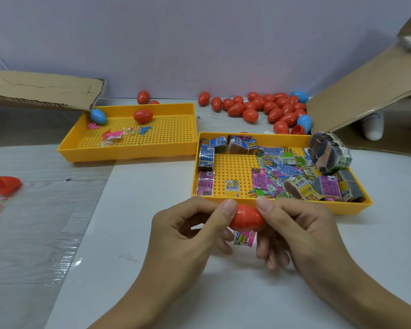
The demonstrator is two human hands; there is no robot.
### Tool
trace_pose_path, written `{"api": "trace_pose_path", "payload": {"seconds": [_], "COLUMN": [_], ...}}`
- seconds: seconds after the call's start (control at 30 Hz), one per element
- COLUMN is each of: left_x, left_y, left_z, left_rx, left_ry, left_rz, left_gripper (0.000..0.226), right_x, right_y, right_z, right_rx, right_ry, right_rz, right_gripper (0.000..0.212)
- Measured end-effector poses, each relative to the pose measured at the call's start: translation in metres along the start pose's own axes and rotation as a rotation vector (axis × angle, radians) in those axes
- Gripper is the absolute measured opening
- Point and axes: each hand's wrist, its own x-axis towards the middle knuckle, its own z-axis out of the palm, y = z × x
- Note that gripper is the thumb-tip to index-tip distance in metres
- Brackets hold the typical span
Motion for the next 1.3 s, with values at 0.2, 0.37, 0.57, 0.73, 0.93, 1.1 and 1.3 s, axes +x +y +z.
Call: {"api": "trace_pose_path", "payload": {"seconds": [0.2, 0.37, 0.57, 0.73, 0.93, 1.1, 1.3], "left_x": [0.001, 0.003, 0.005, 0.005, 0.004, 0.003, 0.001], "left_y": [-0.002, -0.004, -0.007, -0.01, -0.009, -0.004, 0.0], "left_z": [-0.002, -0.004, -0.004, -0.004, -0.003, -0.002, -0.002], "left_rx": [-0.086, -0.146, -0.173, -0.167, -0.179, -0.156, -0.124], "left_ry": [-0.029, -0.054, -0.087, -0.094, -0.08, -0.059, -0.05], "left_rz": [0.034, 0.042, 0.084, 0.132, 0.127, 0.078, 0.017], "left_gripper": [0.025, 0.03, 0.034, 0.039, 0.039, 0.035, 0.032], "right_x": [0.0, -0.001, 0.0, 0.001, 0.001, 0.0, 0.0], "right_y": [-0.001, -0.004, -0.003, -0.001, 0.001, -0.002, -0.003], "right_z": [-0.001, 0.0, 0.0, 0.0, -0.001, -0.001, 0.001], "right_rx": [0.054, 0.08, 0.078, 0.071, 0.084, 0.084, 0.076], "right_ry": [0.008, 0.022, 0.031, 0.028, 0.026, 0.037, 0.053], "right_rz": [-0.009, -0.023, -0.05, -0.075, -0.079, -0.046, -0.042], "right_gripper": [0.028, 0.021, 0.025, 0.029, 0.029, 0.025, 0.022]}}
